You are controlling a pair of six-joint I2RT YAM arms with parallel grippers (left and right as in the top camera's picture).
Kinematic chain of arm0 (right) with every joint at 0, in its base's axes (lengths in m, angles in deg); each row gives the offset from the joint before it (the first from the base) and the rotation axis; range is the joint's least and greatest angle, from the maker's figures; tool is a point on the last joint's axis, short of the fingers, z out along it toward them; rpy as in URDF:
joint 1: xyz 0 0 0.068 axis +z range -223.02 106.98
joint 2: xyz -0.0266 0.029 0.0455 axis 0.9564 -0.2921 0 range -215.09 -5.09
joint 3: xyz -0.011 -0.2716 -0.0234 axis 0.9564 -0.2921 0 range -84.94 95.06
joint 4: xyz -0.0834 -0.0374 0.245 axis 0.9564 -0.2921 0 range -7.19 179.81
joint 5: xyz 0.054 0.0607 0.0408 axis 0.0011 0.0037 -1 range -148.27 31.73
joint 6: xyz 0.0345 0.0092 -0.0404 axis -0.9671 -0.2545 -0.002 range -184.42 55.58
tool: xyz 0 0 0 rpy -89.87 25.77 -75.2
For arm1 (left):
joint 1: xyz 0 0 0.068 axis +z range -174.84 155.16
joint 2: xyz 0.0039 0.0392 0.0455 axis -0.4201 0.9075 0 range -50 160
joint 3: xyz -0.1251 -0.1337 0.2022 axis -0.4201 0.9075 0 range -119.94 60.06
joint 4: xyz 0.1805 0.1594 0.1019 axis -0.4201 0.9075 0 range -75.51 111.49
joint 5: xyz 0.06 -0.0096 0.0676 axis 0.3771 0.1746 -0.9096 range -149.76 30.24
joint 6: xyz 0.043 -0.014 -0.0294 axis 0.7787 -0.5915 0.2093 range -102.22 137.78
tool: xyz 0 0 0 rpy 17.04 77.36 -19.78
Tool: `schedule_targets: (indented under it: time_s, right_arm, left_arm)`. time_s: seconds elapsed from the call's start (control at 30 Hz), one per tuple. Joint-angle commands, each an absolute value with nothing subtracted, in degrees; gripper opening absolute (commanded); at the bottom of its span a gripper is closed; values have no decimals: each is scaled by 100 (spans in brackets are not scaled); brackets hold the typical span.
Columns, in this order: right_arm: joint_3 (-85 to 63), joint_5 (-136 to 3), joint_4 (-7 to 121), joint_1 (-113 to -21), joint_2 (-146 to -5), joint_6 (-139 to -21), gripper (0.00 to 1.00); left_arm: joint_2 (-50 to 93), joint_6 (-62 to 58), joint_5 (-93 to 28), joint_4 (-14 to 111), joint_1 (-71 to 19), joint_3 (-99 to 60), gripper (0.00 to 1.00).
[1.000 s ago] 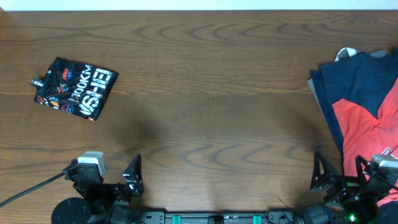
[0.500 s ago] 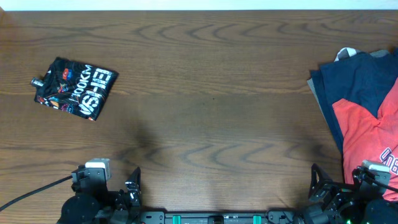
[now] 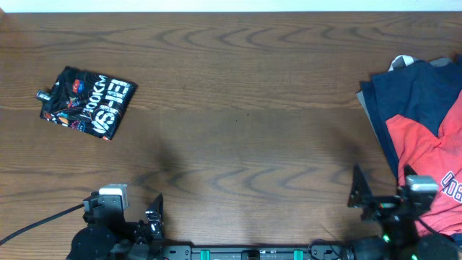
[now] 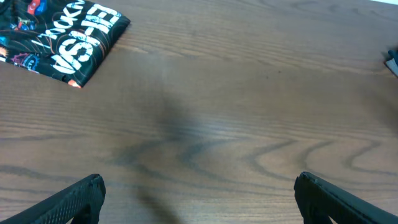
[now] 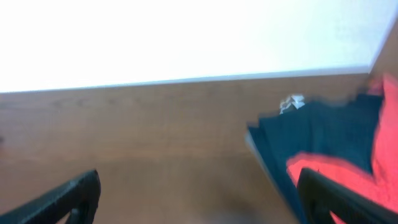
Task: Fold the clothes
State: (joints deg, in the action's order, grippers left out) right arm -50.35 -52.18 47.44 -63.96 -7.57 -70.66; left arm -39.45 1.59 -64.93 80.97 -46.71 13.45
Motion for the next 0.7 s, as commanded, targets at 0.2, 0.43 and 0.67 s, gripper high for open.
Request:
schedule_targets:
  time_s: [0.2,0.43,0.67]
  right_arm:
    - [-7435,-5511,7745,-6599,-542,-5560,99]
    - [-8460,-5603,8558,-6599,-556,-5556,99]
    - [-8463,-5621,8573,-6597,-569,-5558,99]
  left_arm:
    - [-3965,251,-6580,8108,-4688,1352,98]
    - [-3965,251,-6580,8108,-4688,1352,98]
    - [-3965,253,-6582,8108,-4688,1352,98]
